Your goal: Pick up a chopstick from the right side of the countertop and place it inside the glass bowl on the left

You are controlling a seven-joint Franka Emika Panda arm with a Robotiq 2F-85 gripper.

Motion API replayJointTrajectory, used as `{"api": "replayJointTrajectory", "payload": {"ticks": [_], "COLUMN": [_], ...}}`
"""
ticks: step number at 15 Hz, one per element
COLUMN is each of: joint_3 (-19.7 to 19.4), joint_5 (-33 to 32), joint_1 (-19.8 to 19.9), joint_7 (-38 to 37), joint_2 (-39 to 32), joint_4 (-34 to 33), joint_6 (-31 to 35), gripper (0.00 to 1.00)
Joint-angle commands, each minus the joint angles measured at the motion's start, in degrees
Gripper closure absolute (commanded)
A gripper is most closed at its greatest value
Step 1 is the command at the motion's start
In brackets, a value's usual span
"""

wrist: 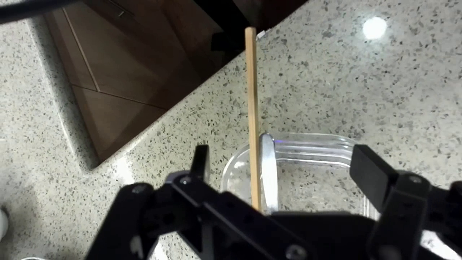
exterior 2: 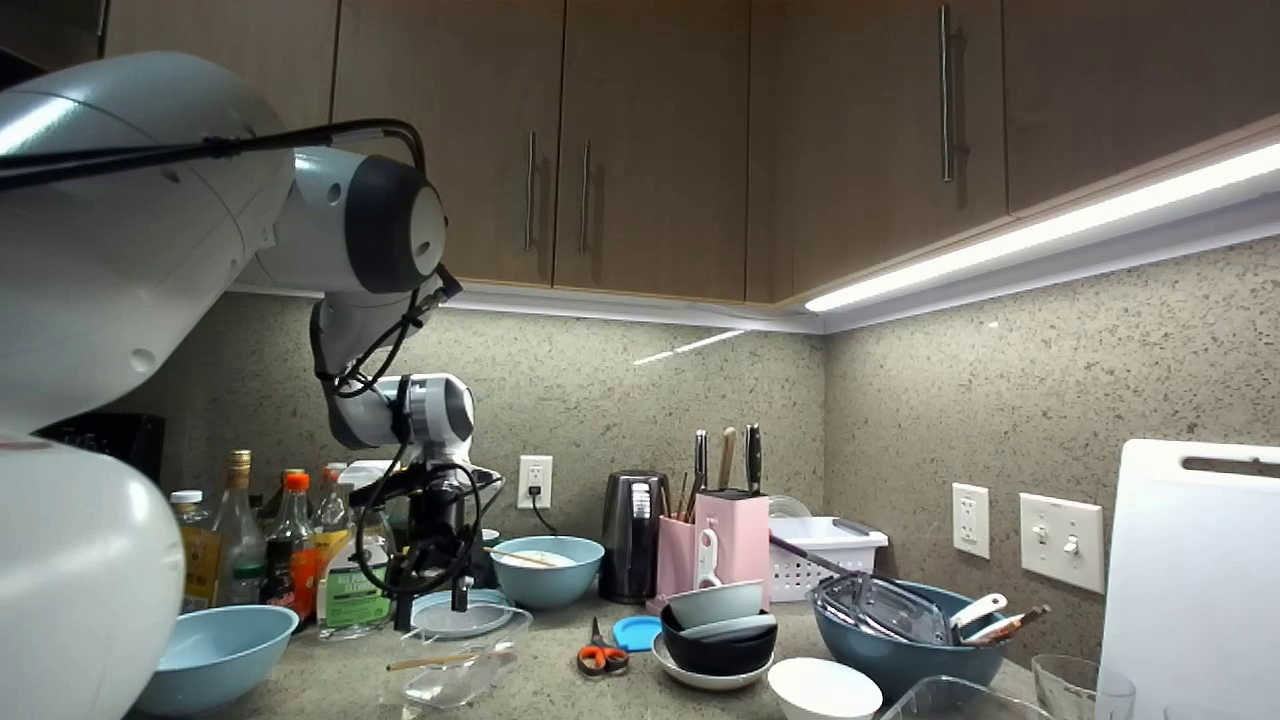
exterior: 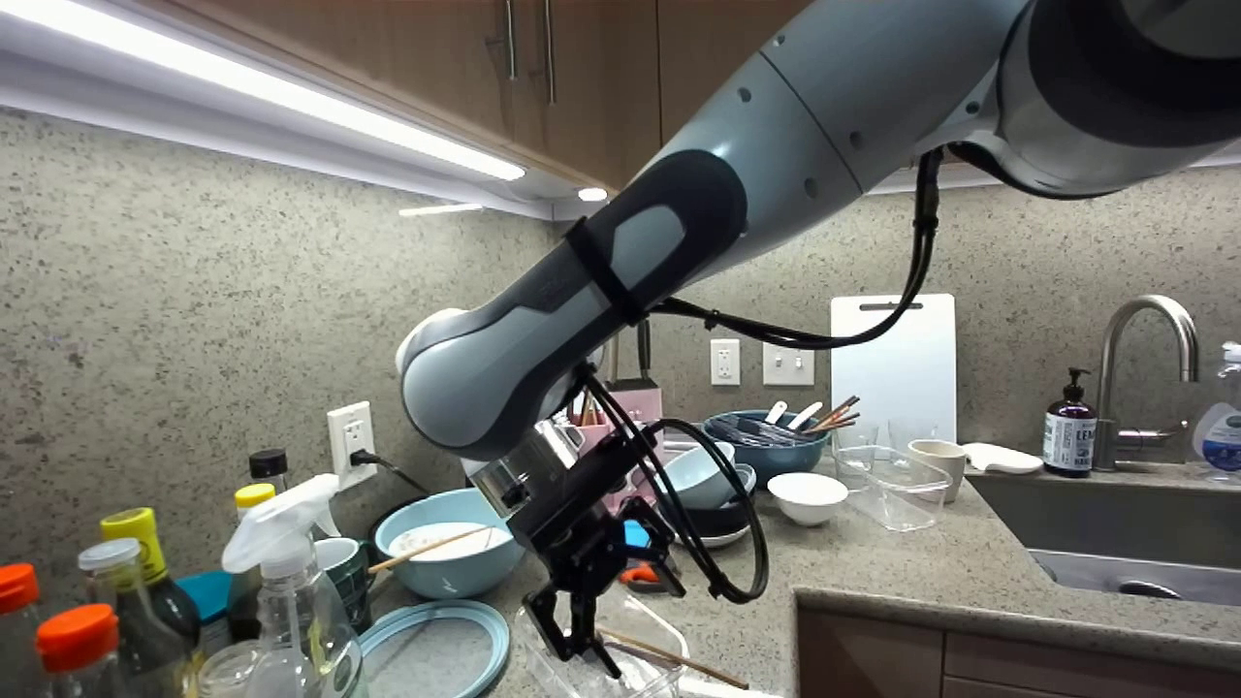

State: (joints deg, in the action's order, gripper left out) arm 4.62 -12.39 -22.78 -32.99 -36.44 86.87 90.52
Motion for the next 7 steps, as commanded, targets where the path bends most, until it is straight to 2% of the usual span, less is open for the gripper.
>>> {"api": "replayJointTrajectory", "payload": {"ticks": [1,7], "joint_3": [-0.09,-0.43], "joint_5": [0.03,-0.06], "joint_1": [-0.38,-0.37], "joint_7": [-0.23,-0.34], "joint_2": [0.2,0.49], "joint_4": [-0.05,0.28], "joint_6": [-0.17,-0.17], "gripper": [0.0,0.0]}}
